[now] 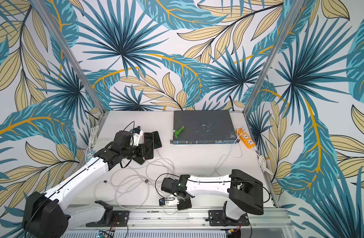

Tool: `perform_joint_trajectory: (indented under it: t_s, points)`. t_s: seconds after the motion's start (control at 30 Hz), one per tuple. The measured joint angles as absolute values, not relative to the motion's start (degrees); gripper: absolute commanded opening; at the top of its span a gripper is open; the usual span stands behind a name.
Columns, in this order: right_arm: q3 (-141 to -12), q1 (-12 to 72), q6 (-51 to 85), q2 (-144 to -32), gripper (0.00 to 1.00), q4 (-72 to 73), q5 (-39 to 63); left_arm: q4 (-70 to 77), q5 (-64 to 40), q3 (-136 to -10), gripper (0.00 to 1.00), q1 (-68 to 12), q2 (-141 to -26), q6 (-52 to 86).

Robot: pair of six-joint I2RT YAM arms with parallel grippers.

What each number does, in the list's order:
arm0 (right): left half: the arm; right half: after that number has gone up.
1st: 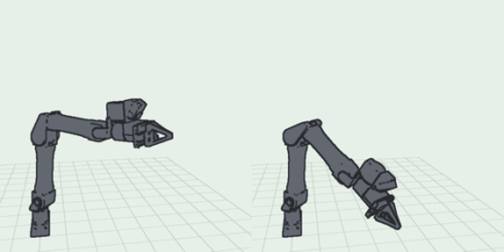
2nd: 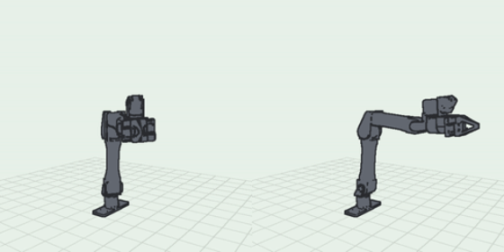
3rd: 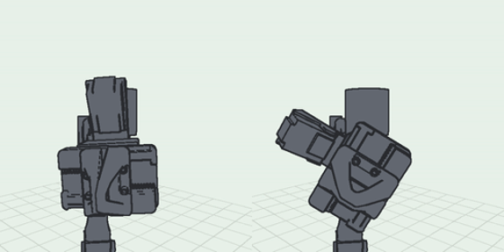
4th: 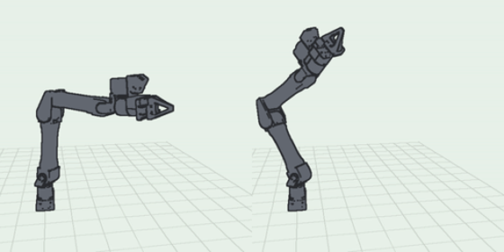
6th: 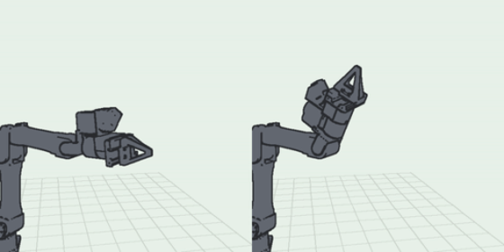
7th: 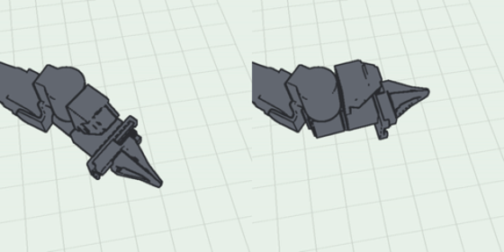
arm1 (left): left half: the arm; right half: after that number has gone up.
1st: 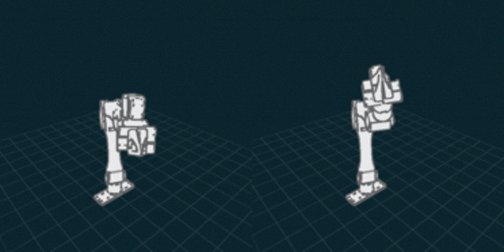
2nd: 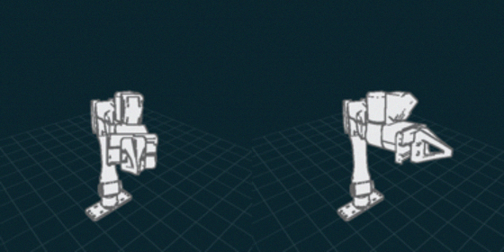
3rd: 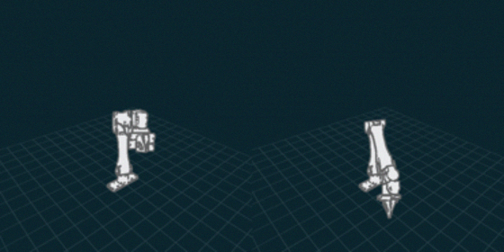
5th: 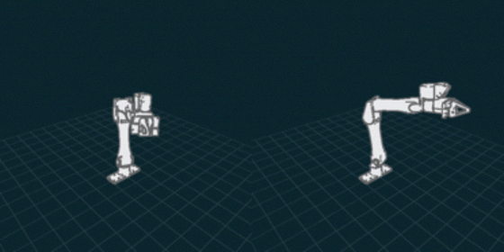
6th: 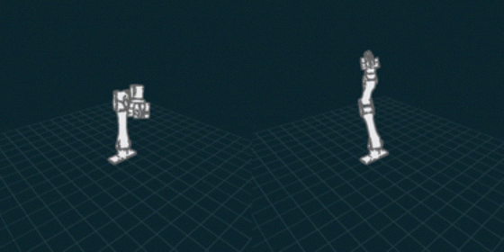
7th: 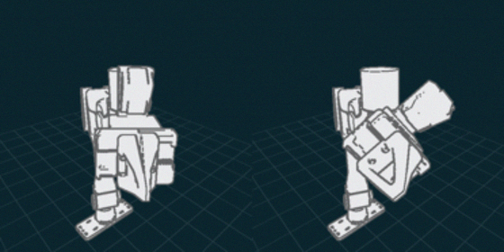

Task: Plug the charging cable into the phone
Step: Pick up the charging cable from the center of the board.

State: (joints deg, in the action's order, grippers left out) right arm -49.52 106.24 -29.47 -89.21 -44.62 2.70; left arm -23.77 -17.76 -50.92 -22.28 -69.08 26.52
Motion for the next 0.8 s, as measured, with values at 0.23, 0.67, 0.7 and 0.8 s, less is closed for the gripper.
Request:
perform_joint_trajectory:
  t_s: [0.23,0.67,0.7,0.8]
  points:
    - [-48.93,106.28,-32.01,-90.74,0.45,-44.05,1.74,-24.23,-17.47,-50.89,0.00,-22.28,-68.47,26.50]
    - [-47.86,106.21,-34.50,-90.00,0.25,-42.24,0.60,-24.93,-17.06,-50.89,0.00,-22.28,-68.45,26.48]
    - [-47.51,106.21,-34.68,-89.67,0.22,-41.76,0.38,-24.93,-16.99,-50.89,0.00,-22.28,-68.45,26.48]
    - [-46.24,106.19,-34.96,-88.47,0.19,-40.07,-0.01,-24.91,-16.91,-50.89,0.00,-22.28,-68.47,26.46]
